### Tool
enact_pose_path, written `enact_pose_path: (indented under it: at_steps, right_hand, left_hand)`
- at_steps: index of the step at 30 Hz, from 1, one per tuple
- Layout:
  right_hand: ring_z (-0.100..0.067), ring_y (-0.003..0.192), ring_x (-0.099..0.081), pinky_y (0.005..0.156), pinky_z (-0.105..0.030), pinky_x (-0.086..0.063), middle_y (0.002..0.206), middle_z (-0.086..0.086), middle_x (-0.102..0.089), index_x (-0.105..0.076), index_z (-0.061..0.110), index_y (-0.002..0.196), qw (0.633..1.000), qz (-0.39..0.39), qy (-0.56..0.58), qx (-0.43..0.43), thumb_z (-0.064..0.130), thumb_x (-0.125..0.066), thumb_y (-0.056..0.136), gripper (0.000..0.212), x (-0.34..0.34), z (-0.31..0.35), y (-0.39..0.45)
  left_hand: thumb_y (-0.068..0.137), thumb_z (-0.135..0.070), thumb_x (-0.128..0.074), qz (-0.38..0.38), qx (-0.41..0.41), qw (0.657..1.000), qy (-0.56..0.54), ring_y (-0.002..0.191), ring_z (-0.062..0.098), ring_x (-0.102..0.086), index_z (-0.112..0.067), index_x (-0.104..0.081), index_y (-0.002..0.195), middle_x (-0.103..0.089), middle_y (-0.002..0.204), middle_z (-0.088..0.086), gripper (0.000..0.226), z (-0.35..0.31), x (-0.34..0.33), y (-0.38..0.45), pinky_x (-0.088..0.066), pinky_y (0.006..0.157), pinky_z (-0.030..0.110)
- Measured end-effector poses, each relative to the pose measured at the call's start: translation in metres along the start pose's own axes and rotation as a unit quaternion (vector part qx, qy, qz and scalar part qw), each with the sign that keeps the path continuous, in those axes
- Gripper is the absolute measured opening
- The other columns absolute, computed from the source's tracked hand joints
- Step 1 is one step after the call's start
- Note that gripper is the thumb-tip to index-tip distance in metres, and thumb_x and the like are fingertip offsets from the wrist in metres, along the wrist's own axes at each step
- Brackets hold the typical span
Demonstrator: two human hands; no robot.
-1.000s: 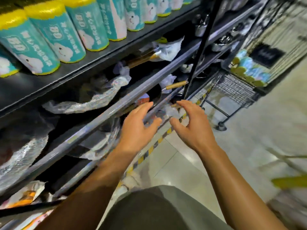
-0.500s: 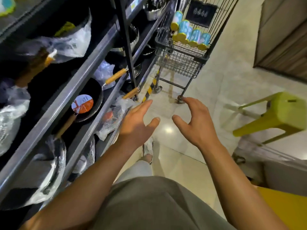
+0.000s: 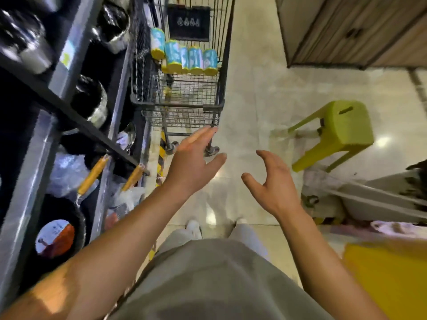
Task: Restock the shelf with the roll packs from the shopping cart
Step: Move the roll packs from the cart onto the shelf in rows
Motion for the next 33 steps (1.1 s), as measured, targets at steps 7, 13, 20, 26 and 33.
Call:
enact_pose_path:
  at_steps: [7,13,20,26,33]
  right_hand:
    - [-0.025,0.141,-0.038,0.114,-0.035,-0.029,0.153,-0.006,-0.043,-0.039,0.015,0.151,1.000,-0.004,0.007,-0.029,0.039,-0.068,0.091,0.071,0.037,-0.041,0.105]
    - [-0.024,0.140,-0.039,0.115,-0.031,-0.028,0.151,-0.005,-0.045,-0.040,0.014,0.150,0.999,0.033,-0.014,0.040,0.039,-0.068,0.090,0.070,0.075,-0.043,0.223]
    - [-0.028,0.137,-0.041,0.113,-0.035,-0.030,0.147,-0.010,-0.049,-0.045,0.012,0.147,0.984,0.086,-0.046,0.149,0.036,-0.069,0.088,0.068,0.105,-0.023,0.330]
    - [-0.031,0.134,-0.044,0.114,-0.040,-0.033,0.142,-0.014,-0.054,-0.049,0.007,0.144,0.975,0.117,-0.048,0.183,0.047,-0.058,0.081,0.075,0.105,-0.010,0.410]
    - [-0.033,0.135,-0.044,0.115,-0.042,-0.033,0.144,-0.014,-0.053,-0.048,0.006,0.144,0.967,0.136,-0.086,0.197,0.049,-0.057,0.081,0.077,0.104,0.005,0.521]
  left_hand:
    - [0.092,-0.036,-0.065,0.024,-0.010,1.000,-0.003,0.145,0.019,-0.034,-0.023,-0.043,0.150,-0.042,0.155,-0.001,0.063,-0.029,-0.033,0.116,-0.028,0.119,0.039]
    - [0.091,-0.031,-0.068,-0.020,0.067,0.998,-0.010,0.142,0.020,-0.039,-0.018,-0.046,0.148,-0.047,0.152,0.001,0.062,-0.039,-0.050,0.190,-0.028,0.116,0.031]
    - [0.087,-0.044,-0.060,-0.083,0.159,0.983,-0.025,0.139,0.019,-0.043,-0.021,-0.047,0.147,-0.048,0.151,-0.002,0.066,-0.043,-0.051,0.249,-0.034,0.114,0.033]
    - [0.093,-0.032,-0.067,-0.116,0.182,0.976,-0.010,0.141,0.018,-0.041,-0.020,-0.046,0.148,-0.045,0.153,-0.002,0.060,-0.040,-0.048,0.320,-0.029,0.114,0.029]
    - [0.092,-0.033,-0.065,-0.146,0.179,0.972,-0.040,0.139,0.021,-0.044,-0.021,-0.047,0.147,-0.047,0.152,-0.002,0.059,-0.025,-0.025,0.435,-0.030,0.115,0.032]
Point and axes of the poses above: each hand's wrist, its own y-axis towards the middle knuckle, its own x-axis out of the back of the hand, z = x × y, the point moved 8 cm from there along y, towards the middle knuckle
